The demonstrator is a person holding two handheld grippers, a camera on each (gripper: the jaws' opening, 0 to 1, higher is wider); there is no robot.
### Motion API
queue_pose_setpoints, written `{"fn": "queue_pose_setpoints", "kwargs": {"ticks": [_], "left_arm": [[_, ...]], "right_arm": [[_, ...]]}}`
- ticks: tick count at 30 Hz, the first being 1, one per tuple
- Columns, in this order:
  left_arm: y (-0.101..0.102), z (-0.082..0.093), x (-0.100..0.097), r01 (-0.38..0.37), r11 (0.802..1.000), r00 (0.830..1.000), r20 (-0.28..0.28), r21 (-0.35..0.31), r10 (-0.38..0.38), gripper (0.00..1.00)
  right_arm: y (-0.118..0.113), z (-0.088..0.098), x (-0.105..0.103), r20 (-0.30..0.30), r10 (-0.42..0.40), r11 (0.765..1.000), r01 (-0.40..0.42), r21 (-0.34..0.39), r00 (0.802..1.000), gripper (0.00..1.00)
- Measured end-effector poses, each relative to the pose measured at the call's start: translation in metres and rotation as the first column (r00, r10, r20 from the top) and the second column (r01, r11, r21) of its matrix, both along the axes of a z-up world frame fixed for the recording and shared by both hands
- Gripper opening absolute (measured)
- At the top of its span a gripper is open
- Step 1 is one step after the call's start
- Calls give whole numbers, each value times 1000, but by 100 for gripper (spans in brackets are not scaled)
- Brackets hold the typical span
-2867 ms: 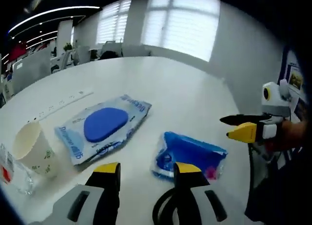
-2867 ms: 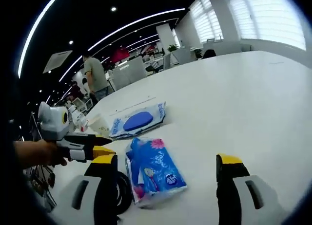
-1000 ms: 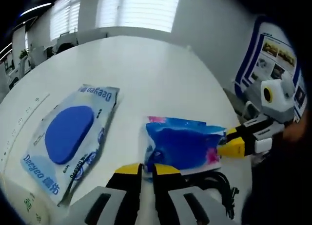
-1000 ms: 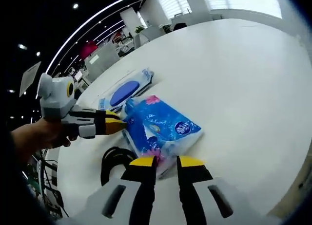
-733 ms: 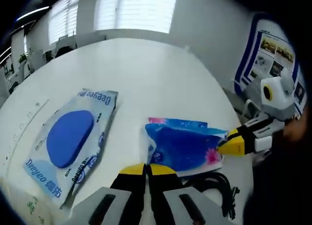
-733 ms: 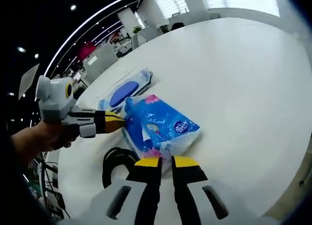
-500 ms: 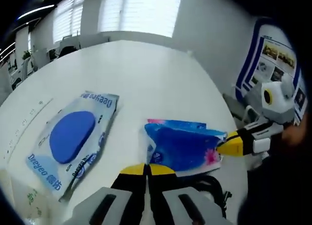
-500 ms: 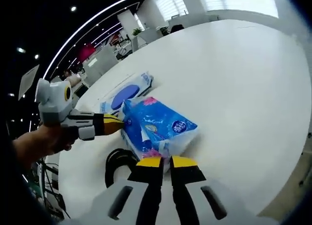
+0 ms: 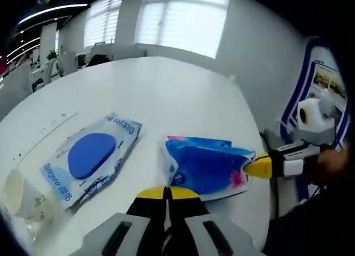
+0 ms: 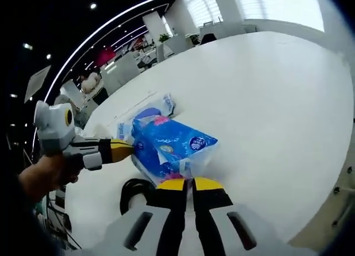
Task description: Arrange the tabletop items into an orderly group along one side of the table until the central work area is clear of visible clutter.
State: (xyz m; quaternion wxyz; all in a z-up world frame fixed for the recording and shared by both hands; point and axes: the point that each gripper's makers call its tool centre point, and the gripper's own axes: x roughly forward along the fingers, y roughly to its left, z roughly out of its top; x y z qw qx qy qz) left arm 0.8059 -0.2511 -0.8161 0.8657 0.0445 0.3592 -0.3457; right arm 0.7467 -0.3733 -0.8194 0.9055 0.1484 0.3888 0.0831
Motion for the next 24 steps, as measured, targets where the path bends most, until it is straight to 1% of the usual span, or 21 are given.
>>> {"fn": "queue_pose_setpoints", "kwargs": {"ticks": [2,3,4,7,10,12,14,16,17,19,20,21,22,24], "left_arm": [[-1,5,1,-37,999,999,5,-14,37,0],[-1,7,0,-55,998,998,5,-19,55,0],[-2,8,0,-63,998,998,5,-22,63,0],[-4,15,1,-132,990,991,14,-40,133,0],[-7,20,2,-174,983,984,24,-50,176,0],[-9,26,2,-218,974,975,27,-64,220,0],[-13,35,3,-267,960,962,39,-82,271,0],[-13,36,7,-294,952,953,53,-86,299,0],[-14,37,8,-297,951,951,56,-86,303,0],[-20,44,9,-316,944,944,68,-96,323,0],[-20,46,10,-324,941,941,72,-97,332,0],[-21,47,13,-342,934,934,74,-104,350,0],[-22,48,15,-352,929,930,73,-109,361,0],[-28,50,18,-363,925,925,80,-110,372,0]], "right_arm": [[-4,3,4,2,16,1000,-16,-2,1000,0],[-8,6,9,13,32,999,-32,-11,999,0],[-10,8,11,13,40,999,-40,-10,999,0],[-16,14,21,22,64,998,-64,-8,998,0],[-21,17,30,32,88,996,-88,-11,996,0],[-24,22,38,45,120,993,-119,-22,992,0],[-27,25,44,52,135,991,-134,-25,989,0],[-30,29,51,62,157,987,-155,-29,986,0],[-32,31,55,67,173,985,-171,-34,983,0],[-36,34,61,73,195,980,-192,-48,978,0],[-37,37,62,77,203,979,-200,-48,976,0],[-38,41,65,80,212,977,-209,-41,974,0],[-40,41,71,80,220,975,-217,-41,972,0],[-44,44,76,86,238,971,-235,-48,967,0]]}}
